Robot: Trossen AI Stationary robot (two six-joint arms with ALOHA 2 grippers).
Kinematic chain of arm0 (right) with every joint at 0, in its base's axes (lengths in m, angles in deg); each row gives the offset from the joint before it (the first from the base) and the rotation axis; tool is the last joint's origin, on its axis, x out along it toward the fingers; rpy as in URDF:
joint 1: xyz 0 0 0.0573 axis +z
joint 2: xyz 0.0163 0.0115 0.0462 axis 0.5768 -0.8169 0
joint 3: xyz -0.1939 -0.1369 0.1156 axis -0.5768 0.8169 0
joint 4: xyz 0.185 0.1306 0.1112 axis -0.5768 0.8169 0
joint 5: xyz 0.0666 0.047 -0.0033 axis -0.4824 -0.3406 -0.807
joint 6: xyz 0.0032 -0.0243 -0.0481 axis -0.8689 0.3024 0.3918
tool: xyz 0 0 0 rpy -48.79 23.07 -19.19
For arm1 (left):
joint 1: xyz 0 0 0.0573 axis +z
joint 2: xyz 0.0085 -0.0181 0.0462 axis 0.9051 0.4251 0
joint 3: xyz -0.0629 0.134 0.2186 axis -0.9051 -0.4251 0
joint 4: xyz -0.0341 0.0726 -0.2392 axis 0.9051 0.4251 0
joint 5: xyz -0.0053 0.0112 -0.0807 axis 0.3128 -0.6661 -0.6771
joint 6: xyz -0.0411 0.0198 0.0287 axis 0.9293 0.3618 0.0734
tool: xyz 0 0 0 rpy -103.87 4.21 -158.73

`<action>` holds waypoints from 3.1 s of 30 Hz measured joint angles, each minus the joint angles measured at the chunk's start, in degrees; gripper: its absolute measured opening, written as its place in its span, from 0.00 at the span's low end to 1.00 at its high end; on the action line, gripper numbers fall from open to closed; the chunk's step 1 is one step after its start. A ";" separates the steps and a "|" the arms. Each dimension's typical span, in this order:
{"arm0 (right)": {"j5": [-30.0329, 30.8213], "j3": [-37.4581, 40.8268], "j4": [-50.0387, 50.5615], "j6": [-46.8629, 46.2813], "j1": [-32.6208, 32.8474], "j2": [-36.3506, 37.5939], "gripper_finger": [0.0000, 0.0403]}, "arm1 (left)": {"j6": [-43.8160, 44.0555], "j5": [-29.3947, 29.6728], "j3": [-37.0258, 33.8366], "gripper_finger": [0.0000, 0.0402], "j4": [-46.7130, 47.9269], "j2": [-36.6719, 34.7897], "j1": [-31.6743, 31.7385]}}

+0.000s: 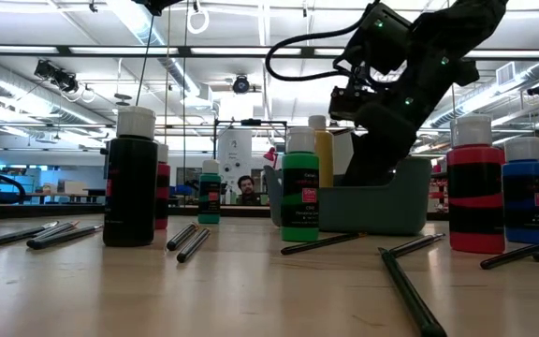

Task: Pick & Place Paint Supplies
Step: Put the large light blue paint bottle into the green bin

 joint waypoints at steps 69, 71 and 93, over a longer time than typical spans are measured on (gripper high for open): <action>-7.39 11.59 -53.64 26.15 2.50 21.31 0.44 | 6.33 -15.43 0.02 0.35 2.49 1.51 -0.02; -7.53 12.20 -57.38 24.72 2.54 19.89 0.44 | 6.79 -18.65 0.07 0.35 -0.84 3.21 -0.02; -5.42 12.33 -65.24 23.76 1.97 16.26 0.44 | 4.85 -10.49 6.90 0.49 -28.11 36.03 1.65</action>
